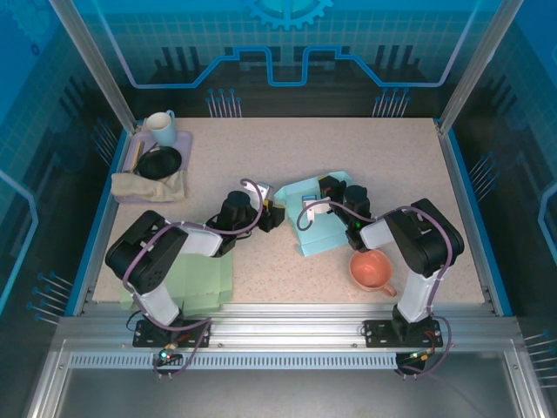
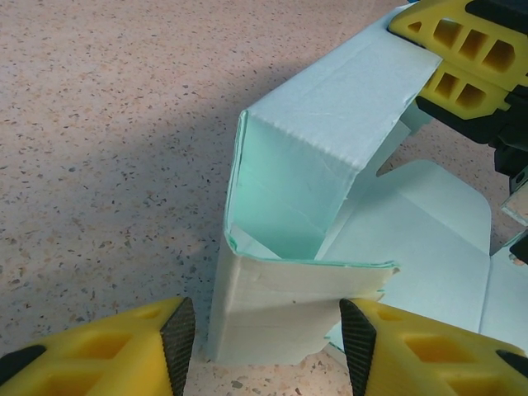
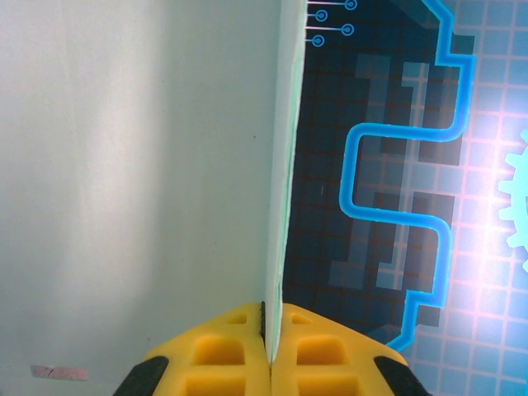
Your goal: Fold the paper box
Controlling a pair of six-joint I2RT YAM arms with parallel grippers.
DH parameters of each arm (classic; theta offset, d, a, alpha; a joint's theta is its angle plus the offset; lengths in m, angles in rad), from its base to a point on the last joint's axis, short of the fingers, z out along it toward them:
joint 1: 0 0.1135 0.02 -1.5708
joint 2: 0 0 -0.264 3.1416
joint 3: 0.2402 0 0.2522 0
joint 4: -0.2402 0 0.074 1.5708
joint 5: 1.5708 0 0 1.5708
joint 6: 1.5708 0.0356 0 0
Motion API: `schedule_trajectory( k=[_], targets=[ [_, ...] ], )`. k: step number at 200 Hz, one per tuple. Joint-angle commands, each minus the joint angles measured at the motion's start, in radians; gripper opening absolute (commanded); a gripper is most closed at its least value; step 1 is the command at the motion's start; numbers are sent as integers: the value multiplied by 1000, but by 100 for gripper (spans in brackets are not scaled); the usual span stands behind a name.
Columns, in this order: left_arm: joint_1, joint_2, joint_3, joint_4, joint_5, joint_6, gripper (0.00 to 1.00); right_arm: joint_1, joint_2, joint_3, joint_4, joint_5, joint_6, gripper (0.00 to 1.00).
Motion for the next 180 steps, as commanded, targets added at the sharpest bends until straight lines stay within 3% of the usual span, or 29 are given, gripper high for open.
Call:
schedule_trajectory(
  k=[1,31,132,180],
  targets=[
    [5,22,39,23,18,-28,54,-10,-3,3,-9,1,19,0],
    [5,37,56,3,-46,-65,54,-9,-3,1,-9,1,17,0],
    [-77,57,96,-8,-78,-106,55,-8,-2,6,-19,2,16,0],
    [-90,65,105,-10,-95,-115,50,-8,-1,5,-18,3,17,0]
  ],
)
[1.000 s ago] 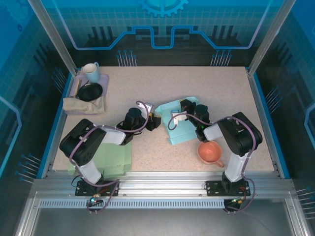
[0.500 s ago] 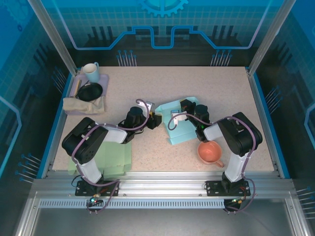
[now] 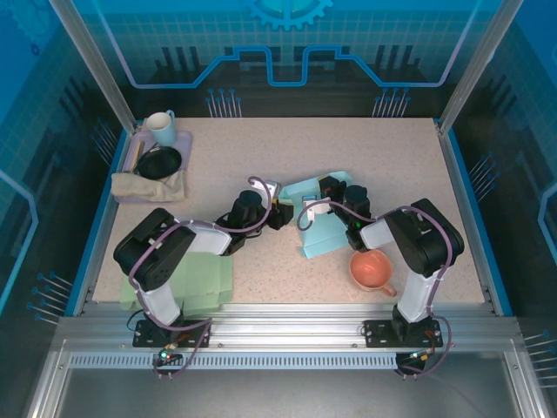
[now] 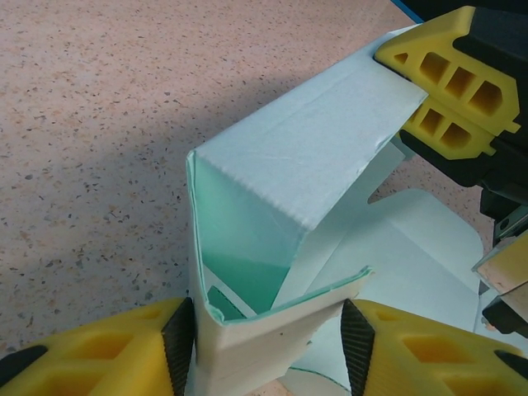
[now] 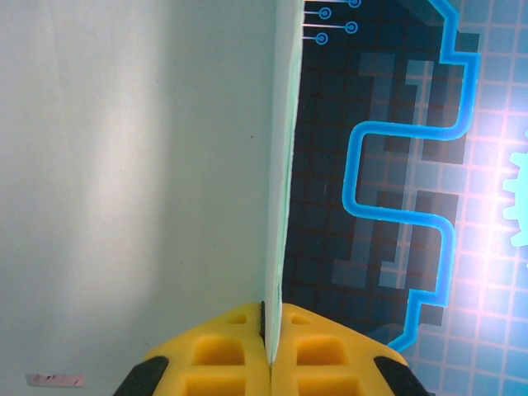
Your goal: Fold the paper box
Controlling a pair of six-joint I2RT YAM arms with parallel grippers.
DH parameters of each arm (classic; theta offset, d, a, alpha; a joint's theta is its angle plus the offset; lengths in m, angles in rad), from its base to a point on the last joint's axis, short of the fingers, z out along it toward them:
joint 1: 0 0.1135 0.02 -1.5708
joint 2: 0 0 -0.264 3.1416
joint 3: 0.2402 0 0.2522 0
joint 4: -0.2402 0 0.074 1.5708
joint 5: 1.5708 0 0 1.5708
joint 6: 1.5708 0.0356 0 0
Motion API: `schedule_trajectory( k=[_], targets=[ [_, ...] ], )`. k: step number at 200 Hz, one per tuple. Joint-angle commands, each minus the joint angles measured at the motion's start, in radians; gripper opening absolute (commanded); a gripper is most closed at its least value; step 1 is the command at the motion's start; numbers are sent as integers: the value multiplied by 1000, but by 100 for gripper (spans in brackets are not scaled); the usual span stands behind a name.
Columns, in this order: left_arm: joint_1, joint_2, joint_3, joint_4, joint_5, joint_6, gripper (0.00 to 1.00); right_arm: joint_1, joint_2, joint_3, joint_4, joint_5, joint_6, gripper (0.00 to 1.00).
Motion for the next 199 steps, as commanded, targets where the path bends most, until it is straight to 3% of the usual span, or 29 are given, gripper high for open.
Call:
schedule_trajectory(
  k=[1,43,78,120,172,199],
  targets=[
    [-14,19,32,7,-4,-15,50,-7,-1,5,-13,-2,18,0],
    [-18,41,43,26,-5,-40,53,-8,-5,4,-13,-6,28,0],
    [-35,74,71,24,-77,-49,54,-8,-11,0,-16,-16,38,0],
    [-38,113,79,43,-154,-46,40,-8,-17,0,-24,-23,44,0],
    [-38,112,79,45,-116,-20,47,-10,-23,-4,-27,-31,59,0],
    [-38,133,96,39,-154,-30,53,-11,-27,-4,-30,-35,62,0]
  ],
)
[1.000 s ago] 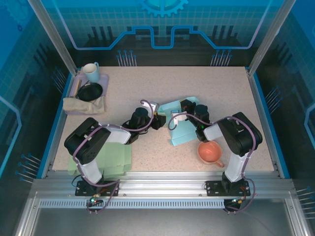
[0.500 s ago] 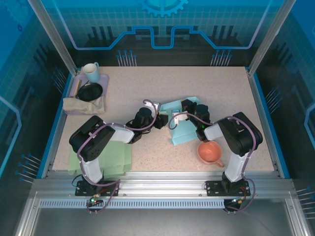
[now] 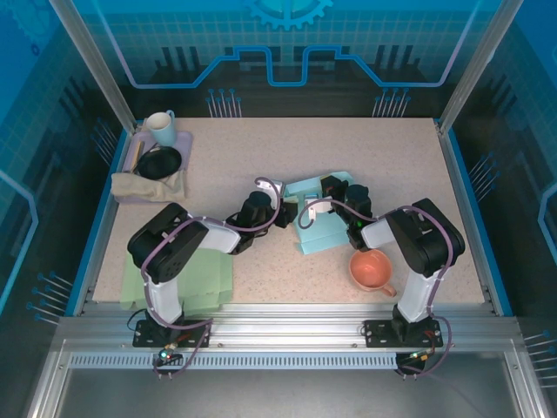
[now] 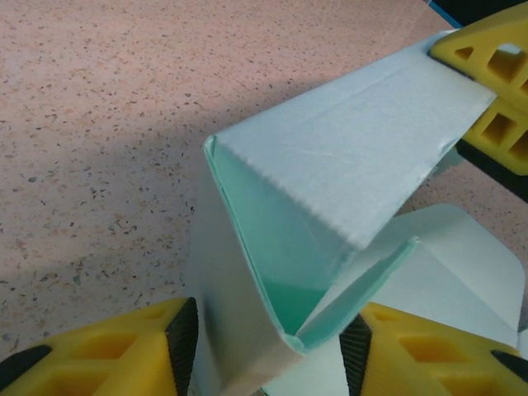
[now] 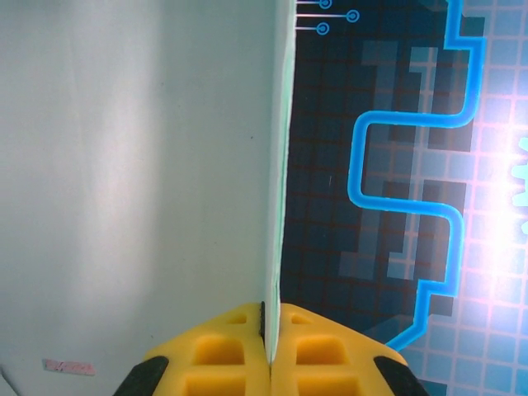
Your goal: Fold the paper box
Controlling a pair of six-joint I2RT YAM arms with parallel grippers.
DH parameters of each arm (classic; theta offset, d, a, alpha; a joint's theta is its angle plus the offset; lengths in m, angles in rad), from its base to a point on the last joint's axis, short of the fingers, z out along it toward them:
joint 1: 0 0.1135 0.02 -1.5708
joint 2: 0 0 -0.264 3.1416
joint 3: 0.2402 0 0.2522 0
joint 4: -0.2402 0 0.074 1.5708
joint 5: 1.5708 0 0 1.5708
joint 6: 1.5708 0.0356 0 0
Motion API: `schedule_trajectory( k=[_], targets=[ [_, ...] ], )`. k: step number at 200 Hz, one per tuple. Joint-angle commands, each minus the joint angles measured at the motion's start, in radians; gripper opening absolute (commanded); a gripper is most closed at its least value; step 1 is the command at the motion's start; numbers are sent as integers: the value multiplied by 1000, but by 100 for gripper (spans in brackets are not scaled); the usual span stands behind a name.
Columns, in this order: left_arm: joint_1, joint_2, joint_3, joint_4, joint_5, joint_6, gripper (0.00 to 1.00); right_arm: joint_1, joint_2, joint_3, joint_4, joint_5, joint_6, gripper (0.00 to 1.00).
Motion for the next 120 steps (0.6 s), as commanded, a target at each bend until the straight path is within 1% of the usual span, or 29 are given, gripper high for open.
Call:
schedule_trajectory(
  k=[1,42,69,91,107,120],
  targets=[
    [-5,34,36,13,-39,-3,53,3,-22,-4,-20,-31,33,0],
    [-5,70,66,23,-124,10,49,0,-13,0,-23,-32,37,0],
    [-9,85,109,-25,-121,7,46,0,-17,0,-32,-32,37,0],
    [-18,85,119,-53,-182,-9,43,0,-21,3,-44,-32,46,0],
    [-25,84,133,-85,-223,-20,39,-1,-26,4,-56,-33,55,0],
    [-33,87,154,-136,-294,-36,35,0,-28,4,-65,-37,58,0]
  ],
)
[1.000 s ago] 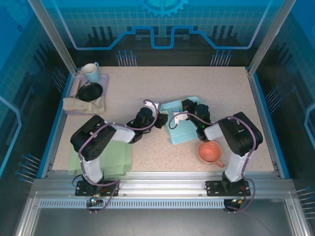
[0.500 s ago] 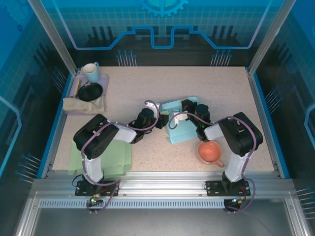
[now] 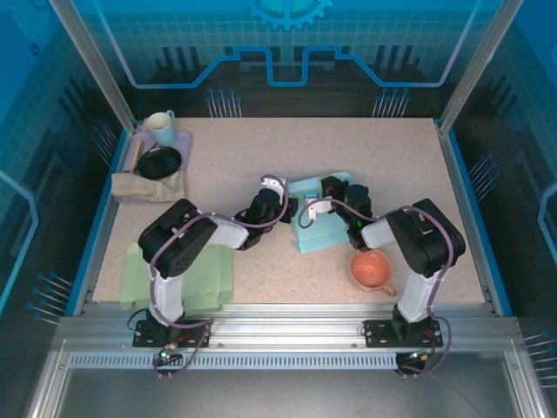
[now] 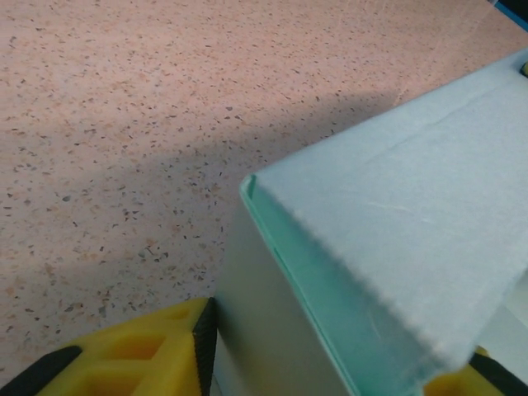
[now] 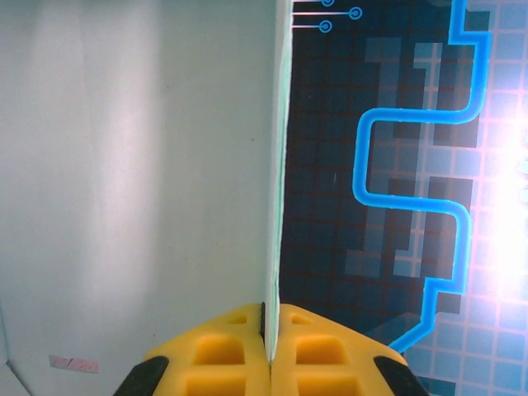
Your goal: Fold the paper box
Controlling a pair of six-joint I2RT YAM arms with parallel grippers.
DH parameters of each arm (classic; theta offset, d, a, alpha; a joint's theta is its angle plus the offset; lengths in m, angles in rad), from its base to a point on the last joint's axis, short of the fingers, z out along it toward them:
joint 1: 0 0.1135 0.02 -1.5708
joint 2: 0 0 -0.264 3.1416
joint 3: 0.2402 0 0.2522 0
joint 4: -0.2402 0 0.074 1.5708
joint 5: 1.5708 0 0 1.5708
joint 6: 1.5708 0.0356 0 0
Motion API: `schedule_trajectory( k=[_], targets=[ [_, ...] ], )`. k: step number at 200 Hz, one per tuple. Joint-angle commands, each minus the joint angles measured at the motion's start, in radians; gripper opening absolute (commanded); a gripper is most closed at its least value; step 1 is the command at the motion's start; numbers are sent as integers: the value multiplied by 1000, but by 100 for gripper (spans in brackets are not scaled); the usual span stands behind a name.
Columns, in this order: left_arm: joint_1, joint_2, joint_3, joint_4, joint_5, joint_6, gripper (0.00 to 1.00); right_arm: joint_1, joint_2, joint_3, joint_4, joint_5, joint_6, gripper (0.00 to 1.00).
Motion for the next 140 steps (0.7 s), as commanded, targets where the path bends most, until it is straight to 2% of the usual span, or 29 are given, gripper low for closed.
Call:
schedule_trajectory(
  k=[1,32,56,83,88,112,130,140],
  targets=[
    [-11,15,54,-78,-144,-34,34,0,-25,3,-51,-39,36,0],
    [-35,17,117,-270,-429,-100,28,-2,-29,3,-50,-34,44,0],
    [-32,38,149,-373,-557,-134,25,-1,-28,7,-55,-23,48,0],
    [-32,31,147,-421,-649,-156,15,-3,-28,8,-50,-13,54,0],
    [-32,31,149,-430,-667,-163,17,-3,-30,7,-48,-13,55,0],
    [-31,29,151,-462,-709,-168,14,-4,-34,8,-49,-14,64,0],
    [-32,30,154,-478,-741,-170,0,-4,-33,7,-49,-10,65,0],
    [-32,29,156,-486,-754,-169,0,-5,-33,7,-47,-12,66,0]
  ],
)
